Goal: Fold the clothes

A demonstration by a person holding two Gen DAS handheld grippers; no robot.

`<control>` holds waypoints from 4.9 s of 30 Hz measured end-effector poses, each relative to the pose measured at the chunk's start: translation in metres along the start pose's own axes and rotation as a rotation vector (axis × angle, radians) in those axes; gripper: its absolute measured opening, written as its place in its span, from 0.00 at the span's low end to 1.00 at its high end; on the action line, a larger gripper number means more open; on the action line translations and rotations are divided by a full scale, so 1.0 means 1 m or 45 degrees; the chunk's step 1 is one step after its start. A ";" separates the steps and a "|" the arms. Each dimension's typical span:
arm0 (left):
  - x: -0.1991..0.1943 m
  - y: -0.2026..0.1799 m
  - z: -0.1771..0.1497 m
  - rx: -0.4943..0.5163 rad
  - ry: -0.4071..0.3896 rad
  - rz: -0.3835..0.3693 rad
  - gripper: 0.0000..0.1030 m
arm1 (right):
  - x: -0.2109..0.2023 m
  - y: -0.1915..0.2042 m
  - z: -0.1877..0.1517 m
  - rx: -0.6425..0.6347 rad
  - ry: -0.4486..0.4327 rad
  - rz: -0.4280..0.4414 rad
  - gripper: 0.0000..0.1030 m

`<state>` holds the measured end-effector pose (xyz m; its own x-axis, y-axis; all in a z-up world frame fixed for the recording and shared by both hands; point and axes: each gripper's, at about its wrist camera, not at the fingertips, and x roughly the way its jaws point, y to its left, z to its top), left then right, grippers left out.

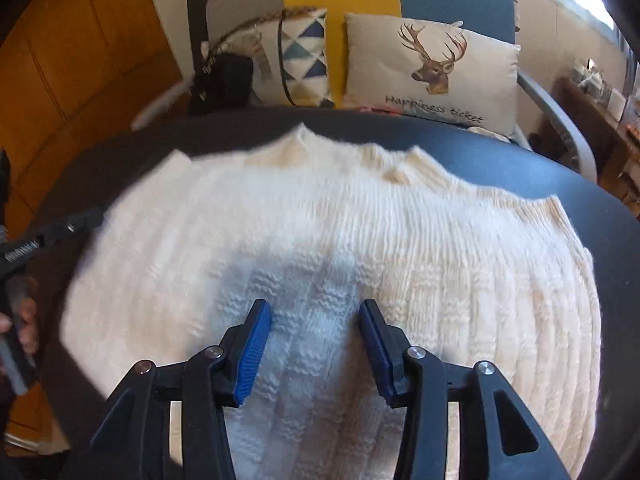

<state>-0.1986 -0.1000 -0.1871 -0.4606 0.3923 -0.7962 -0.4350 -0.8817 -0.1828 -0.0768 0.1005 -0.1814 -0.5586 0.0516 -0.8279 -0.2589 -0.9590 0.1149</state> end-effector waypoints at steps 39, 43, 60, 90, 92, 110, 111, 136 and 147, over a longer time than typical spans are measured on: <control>-0.061 -0.038 -0.103 0.161 -0.088 0.055 0.44 | -0.099 -0.082 -0.112 0.332 -0.003 -0.158 0.47; -0.041 -0.075 -0.116 0.343 0.001 0.047 0.44 | -0.091 -0.121 -0.140 0.485 0.084 -0.111 0.47; -0.038 -0.101 -0.095 0.342 0.007 -0.063 0.47 | -0.086 -0.124 -0.095 0.323 0.058 -0.112 0.47; 0.005 0.040 -0.042 -0.105 0.206 -0.355 0.60 | -0.013 -0.235 -0.031 0.569 0.131 0.584 0.71; 0.008 0.039 -0.039 -0.085 0.217 -0.346 0.61 | -0.016 -0.226 -0.028 0.493 0.138 0.495 0.65; 0.009 0.004 -0.033 -0.017 0.119 -0.281 0.18 | -0.022 -0.189 -0.014 0.217 0.211 0.175 0.27; 0.005 0.003 -0.035 -0.023 0.093 -0.265 0.17 | -0.024 -0.183 -0.013 0.189 0.202 0.139 0.24; -0.173 0.145 -0.151 -0.298 -0.410 0.405 0.17 | 0.099 0.156 0.164 -0.722 0.134 0.259 0.17; -0.143 0.173 -0.171 -0.387 -0.216 0.420 0.28 | 0.151 0.211 0.212 -0.658 0.126 0.155 0.39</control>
<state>-0.0760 -0.3531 -0.2036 -0.6666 0.0939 -0.7395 -0.0099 -0.9931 -0.1171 -0.3827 -0.0351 -0.1656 -0.4767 -0.0712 -0.8762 0.2385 -0.9698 -0.0509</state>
